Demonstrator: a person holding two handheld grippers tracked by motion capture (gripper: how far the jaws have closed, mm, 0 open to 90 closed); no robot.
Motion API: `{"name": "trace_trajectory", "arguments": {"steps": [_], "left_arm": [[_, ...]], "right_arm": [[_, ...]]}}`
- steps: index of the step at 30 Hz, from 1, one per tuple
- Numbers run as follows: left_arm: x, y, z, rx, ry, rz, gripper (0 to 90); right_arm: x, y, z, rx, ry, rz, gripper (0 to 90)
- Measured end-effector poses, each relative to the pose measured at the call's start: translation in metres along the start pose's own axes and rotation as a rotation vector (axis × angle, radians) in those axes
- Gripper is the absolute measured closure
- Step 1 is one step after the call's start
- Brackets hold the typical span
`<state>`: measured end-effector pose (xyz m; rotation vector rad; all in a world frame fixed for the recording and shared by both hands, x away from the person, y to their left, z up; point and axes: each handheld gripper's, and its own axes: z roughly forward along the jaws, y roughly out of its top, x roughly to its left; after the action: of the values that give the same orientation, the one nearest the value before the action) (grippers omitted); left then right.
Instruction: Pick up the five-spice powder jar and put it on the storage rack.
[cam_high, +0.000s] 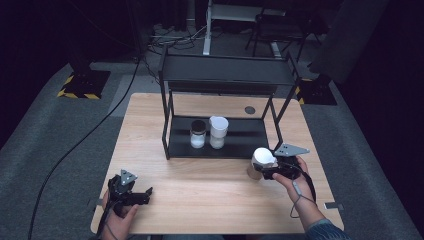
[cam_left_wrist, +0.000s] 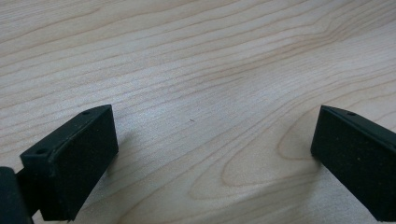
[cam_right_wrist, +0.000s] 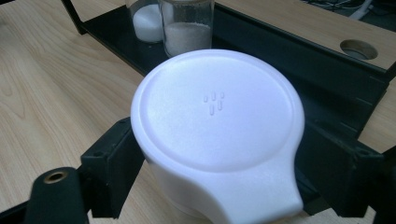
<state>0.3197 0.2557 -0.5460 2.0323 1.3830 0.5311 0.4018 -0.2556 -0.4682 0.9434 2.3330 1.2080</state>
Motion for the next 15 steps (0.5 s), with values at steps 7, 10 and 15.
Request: {"name": "trace_trajectory", "arguments": {"steps": [7, 10, 15], "left_arm": [[0.0000, 0.0000, 0.0000, 0.000, 0.000, 0.000, 0.2], [0.0000, 0.0000, 0.0000, 0.000, 0.000, 0.000, 0.2], [0.0000, 0.0000, 0.0000, 0.000, 0.000, 0.000, 0.2]], "right_arm": [[0.0003, -0.0002, 0.0047, 0.009, 0.018, 0.021, 24.7], [0.0013, -0.0005, 0.0054, 0.020, 0.011, 0.020, 29.3], [0.0028, 0.0007, 0.0046, 0.027, -0.005, 0.028, 29.9]]}}
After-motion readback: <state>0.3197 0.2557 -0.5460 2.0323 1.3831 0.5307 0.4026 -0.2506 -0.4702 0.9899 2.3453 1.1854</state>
